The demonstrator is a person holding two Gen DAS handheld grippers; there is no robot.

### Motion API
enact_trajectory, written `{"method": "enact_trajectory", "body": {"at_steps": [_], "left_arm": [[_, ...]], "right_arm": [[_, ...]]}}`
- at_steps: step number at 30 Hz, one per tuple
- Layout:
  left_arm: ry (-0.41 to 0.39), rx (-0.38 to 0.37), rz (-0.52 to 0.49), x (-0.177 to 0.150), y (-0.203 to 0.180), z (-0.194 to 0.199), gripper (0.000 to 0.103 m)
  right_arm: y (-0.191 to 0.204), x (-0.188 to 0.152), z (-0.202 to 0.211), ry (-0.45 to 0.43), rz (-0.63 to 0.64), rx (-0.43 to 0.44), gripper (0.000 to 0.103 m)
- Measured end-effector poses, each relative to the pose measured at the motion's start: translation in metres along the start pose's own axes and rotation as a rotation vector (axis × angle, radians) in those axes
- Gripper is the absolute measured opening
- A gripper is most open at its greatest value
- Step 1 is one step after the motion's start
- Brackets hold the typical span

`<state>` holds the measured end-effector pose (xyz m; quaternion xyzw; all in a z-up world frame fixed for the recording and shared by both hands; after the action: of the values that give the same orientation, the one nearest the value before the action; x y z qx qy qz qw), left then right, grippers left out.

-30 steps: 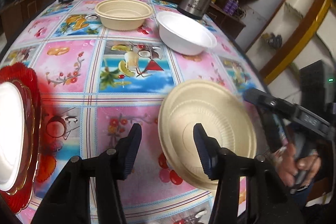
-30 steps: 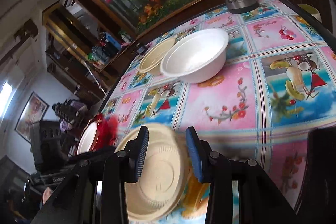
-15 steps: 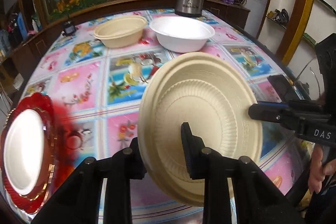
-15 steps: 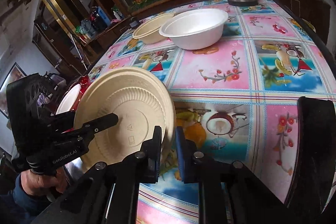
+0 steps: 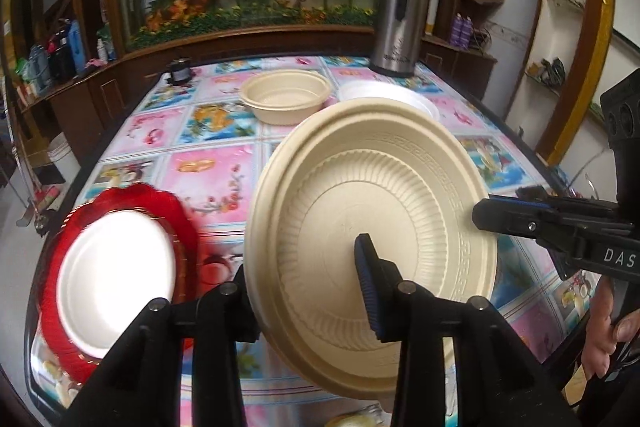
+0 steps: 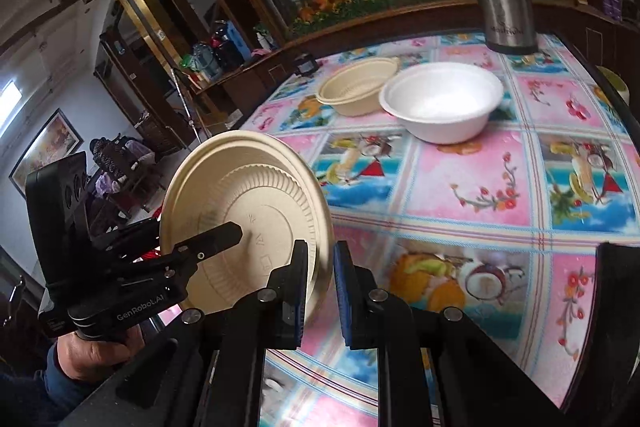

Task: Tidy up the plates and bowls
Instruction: 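Carry the beige pulp bowl with the right gripper over the plate stack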

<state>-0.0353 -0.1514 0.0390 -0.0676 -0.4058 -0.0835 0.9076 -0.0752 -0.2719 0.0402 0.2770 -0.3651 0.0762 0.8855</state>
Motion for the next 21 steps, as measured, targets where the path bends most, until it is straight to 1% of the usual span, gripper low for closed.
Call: {"method": "enact_trajectory", "body": {"at_steps": [12,21], "left_arm": [[-0.07,0.088,0.121,0.003,0.069,0.038,0.036],[-0.103,0.152,0.216,0.001,0.12,0.057,0.037]], "right_arm": [[0.067,0.018,-0.034,0.019,0.085,0.074,0.015],[0.11,0.035,-0.073,0.048,0.136,0.114,0.015]]}}
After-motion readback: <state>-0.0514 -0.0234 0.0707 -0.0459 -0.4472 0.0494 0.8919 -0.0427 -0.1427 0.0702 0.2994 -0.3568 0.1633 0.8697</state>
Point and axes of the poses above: each gripper's, at about its wrist camera, not at the fingertips, and z roughly against the way its jaws point, y to its left, x to its top, the point moved 7 cm from there along -z, roughly the way its jaws point, and after that the axes turned 2 degrees about -y, right-handed, at the moved point
